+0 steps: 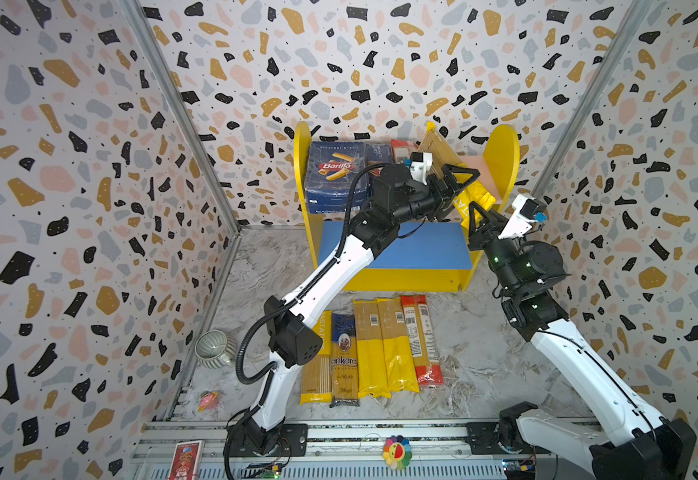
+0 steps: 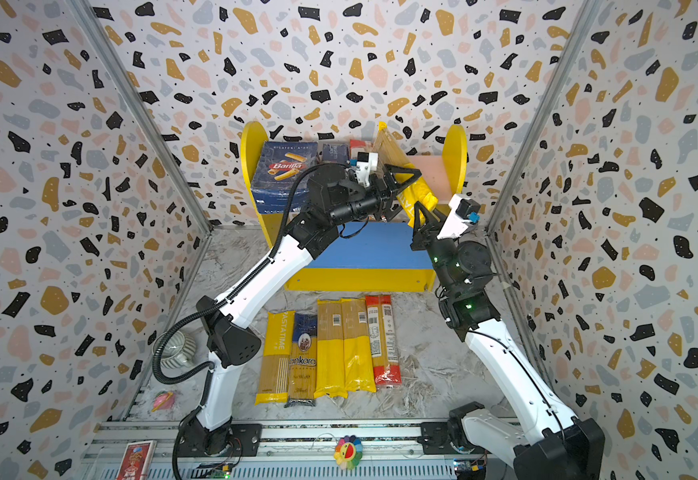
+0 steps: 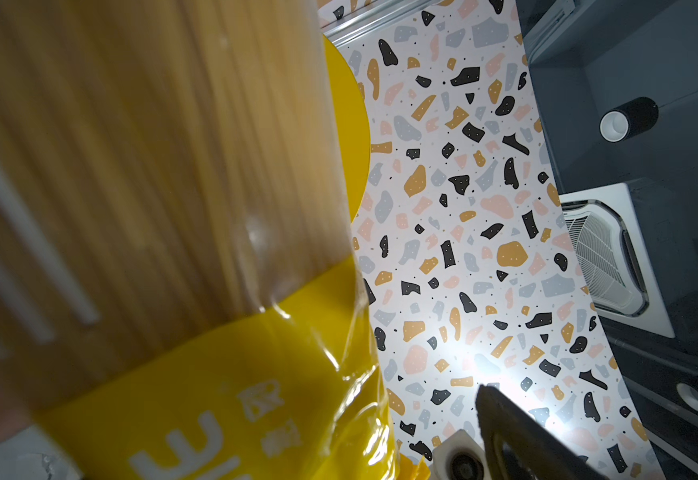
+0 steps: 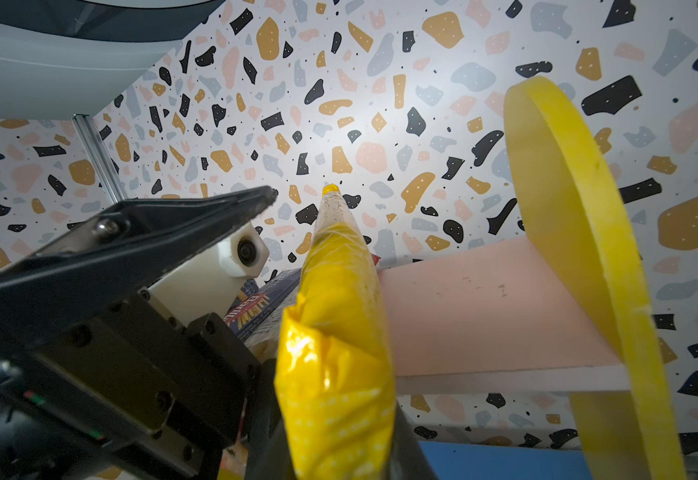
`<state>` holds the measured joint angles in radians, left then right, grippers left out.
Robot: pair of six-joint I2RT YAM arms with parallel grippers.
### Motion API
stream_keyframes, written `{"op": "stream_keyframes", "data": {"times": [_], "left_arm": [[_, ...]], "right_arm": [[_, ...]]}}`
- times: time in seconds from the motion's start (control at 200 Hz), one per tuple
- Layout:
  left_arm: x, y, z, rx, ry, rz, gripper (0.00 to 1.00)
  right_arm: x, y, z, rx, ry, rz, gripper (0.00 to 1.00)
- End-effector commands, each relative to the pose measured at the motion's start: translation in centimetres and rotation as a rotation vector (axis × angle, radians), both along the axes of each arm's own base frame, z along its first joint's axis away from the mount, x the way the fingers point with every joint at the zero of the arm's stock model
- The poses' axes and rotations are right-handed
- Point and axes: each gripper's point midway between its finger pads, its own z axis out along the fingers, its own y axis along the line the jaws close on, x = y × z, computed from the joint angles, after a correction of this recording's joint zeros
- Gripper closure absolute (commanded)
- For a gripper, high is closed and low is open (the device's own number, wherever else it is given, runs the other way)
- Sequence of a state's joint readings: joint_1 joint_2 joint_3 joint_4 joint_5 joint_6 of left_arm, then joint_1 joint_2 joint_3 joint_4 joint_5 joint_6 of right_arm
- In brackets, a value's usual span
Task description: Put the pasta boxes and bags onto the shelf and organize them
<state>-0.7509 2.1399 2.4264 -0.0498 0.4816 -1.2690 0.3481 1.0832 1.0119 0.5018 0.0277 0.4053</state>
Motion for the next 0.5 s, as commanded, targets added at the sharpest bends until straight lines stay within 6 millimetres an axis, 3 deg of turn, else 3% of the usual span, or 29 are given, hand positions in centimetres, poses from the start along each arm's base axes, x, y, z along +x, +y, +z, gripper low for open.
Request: {"op": "stream_keyframes", "data": {"times": [0.0,0.496], "left_arm": [[-0.4,1.3,3.2,-0.069,-0.074,-0.001,0.0],[-0.4,2.1,2.3,-0.026,-0.051,-0.006,0.0]], "right_arm": [[0.4,-3.0,-0.6,-0.017,0.021,-0.168,1.0],[0.6,-5.1,0.1,0.012,-0.006,-0.288,1.0]]}}
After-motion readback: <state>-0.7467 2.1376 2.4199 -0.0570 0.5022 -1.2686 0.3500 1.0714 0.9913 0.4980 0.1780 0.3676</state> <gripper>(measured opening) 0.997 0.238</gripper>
